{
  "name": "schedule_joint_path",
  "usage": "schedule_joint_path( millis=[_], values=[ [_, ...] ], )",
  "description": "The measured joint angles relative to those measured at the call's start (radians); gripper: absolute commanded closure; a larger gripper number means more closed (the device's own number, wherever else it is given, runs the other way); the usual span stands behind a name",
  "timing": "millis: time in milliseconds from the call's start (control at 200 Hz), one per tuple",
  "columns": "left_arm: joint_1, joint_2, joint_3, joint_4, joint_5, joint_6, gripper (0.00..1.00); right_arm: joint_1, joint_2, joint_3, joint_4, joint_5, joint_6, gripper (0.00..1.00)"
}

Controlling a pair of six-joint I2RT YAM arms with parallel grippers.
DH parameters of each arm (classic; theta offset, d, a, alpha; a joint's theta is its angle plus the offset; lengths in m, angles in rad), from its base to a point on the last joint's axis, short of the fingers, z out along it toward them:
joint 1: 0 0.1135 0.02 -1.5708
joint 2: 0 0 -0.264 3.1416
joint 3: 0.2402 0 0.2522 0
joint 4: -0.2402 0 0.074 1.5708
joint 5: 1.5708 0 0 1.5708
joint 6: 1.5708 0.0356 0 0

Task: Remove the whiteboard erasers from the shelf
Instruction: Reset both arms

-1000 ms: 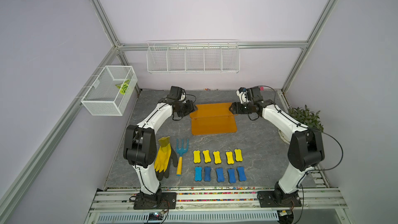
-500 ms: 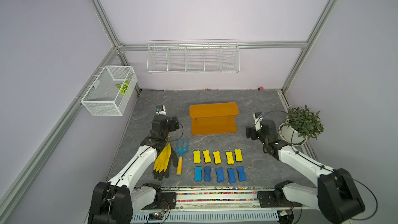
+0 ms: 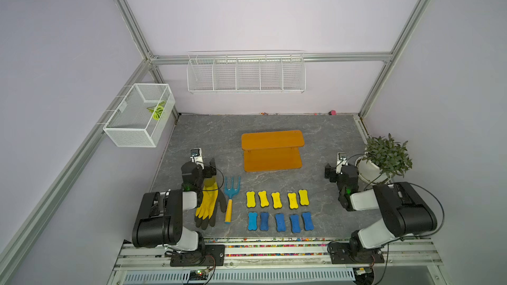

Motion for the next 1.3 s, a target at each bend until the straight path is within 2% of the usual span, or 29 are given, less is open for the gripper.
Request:
schedule_joint_path(
  millis=[130, 325, 1020, 1300],
  values=[
    [0.001, 0.004, 0.026, 0.014, -0.006, -0.027, 0.00, -0.042, -0.011, 0.090, -0.042, -0.075, 0.014, 0.01],
    [0.002, 0.004, 0.033, 0.027, -0.020, -0.043, 0.00, -0.043, -0.018, 0.095, -0.087, -0.127, 0.018, 0.01],
    [-0.011, 0.004, 0.033, 0.028, -0.068, -0.051, 0.01, -0.044, -0.019, 0.095, -0.139, -0.137, 0.022, 0.01],
    [0.008, 0.004, 0.033, 0.035, 0.004, -0.047, 0.00, -0.045, -0.019, 0.095, -0.139, -0.158, 0.022, 0.01]
  ],
)
